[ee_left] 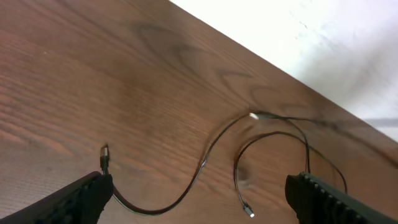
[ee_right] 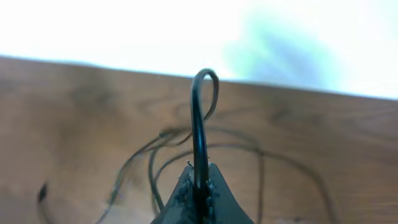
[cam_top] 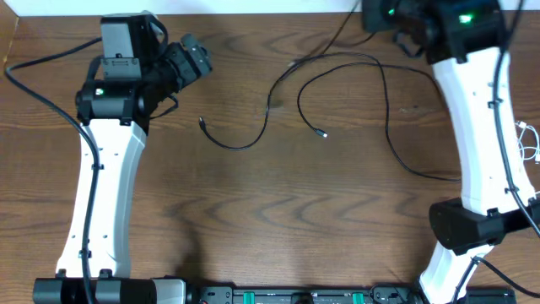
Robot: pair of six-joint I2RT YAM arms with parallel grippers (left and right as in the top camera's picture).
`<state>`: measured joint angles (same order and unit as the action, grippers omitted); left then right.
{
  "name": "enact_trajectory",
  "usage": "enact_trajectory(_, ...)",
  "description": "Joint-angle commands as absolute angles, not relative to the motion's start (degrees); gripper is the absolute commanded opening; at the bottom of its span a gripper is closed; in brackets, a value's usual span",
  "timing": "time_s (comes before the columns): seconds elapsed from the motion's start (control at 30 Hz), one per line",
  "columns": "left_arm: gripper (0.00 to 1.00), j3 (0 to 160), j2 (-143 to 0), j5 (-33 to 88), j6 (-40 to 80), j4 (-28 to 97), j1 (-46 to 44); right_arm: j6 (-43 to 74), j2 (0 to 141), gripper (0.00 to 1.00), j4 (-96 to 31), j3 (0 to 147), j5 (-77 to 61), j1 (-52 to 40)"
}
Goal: Untangle cables
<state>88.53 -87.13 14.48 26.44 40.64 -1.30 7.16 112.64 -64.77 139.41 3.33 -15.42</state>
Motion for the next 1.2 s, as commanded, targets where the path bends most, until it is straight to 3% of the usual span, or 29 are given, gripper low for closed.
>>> enact_trajectory(0.0,0.94,89.0,-86.8,13.5,24.0,41.0,-1.7,5.2,113.4,0.01,-63.8,142.3,10.6,-13.8)
enact_trajectory(0.47,0.94,89.0,-86.8,13.5,24.0,41.1,-1.7,-2.0,113.5,0.01,-53.5,148.5,34.7,-6.1)
enact_trajectory(0.8,0.95,88.9,-86.9,13.5,24.0,41.2,-1.7,13.5,114.8,0.01,-64.1,147.9,36.5,3.0)
enact_trajectory(1.17,0.94,88.9,-86.9,13.5,24.0,41.4,-1.7,12.8,118.2,0.01,-51.3,147.9,41.6,9.5)
